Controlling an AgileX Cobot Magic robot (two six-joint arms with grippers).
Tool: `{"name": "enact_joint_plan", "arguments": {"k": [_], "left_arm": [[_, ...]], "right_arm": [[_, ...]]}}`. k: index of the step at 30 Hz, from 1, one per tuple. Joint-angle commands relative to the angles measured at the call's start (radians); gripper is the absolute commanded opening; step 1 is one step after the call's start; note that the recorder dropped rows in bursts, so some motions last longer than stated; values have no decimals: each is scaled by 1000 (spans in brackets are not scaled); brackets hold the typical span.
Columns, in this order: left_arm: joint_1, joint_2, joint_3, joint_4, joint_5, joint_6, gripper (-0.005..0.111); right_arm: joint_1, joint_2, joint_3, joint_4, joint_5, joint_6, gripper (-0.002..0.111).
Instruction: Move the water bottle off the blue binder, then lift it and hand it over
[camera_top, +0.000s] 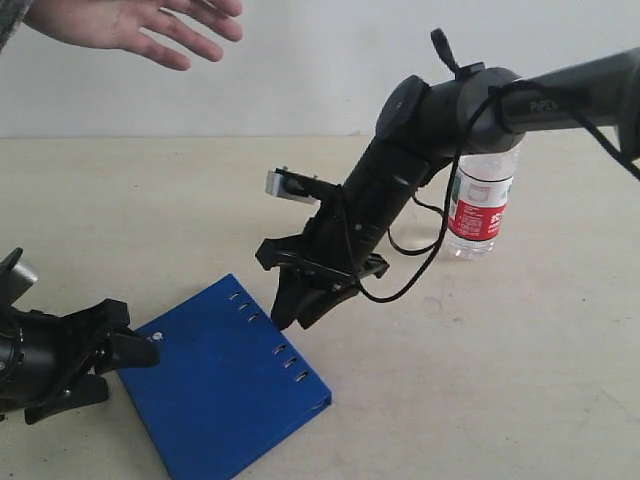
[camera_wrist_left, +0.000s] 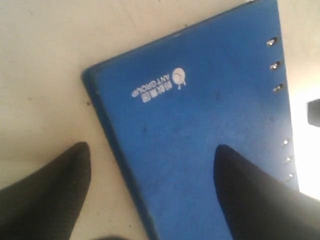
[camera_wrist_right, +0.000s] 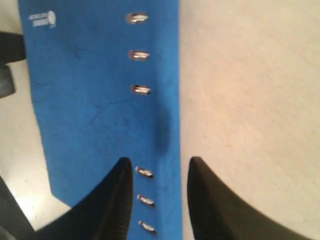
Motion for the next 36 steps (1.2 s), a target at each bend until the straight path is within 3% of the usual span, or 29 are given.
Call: {"name": "enact_joint_plan", "arguments": {"k": [1, 4, 8, 13, 15, 21, 28, 36], "left_arm": [[-3, -4, 4, 4, 59, -7, 66], [-3, -4, 4, 4, 78, -5, 66], [-3, -4, -12, 4, 319, 83, 66], [-3, -4, -24, 4, 452, 198, 66], [-3, -4, -24, 4, 416, 179, 66], [-3, -4, -5, 4, 92, -18, 66], [-3, -63, 93, 4, -18, 20, 66], [-3, -224, 128, 4, -31, 1, 65]], "right_arm": [[0, 61, 0, 30, 21, 9, 31], [0, 82, 0, 123, 92, -39, 31], [0, 82, 0, 296, 108, -223, 31], [0, 82, 0, 316, 108, -235, 31], [0, 82, 0, 314, 108, -235, 31], [-2, 82, 0, 269, 108, -267, 31], [-2, 82, 0, 197, 108, -272, 31], [-2, 82, -2, 187, 108, -324, 33]]}}
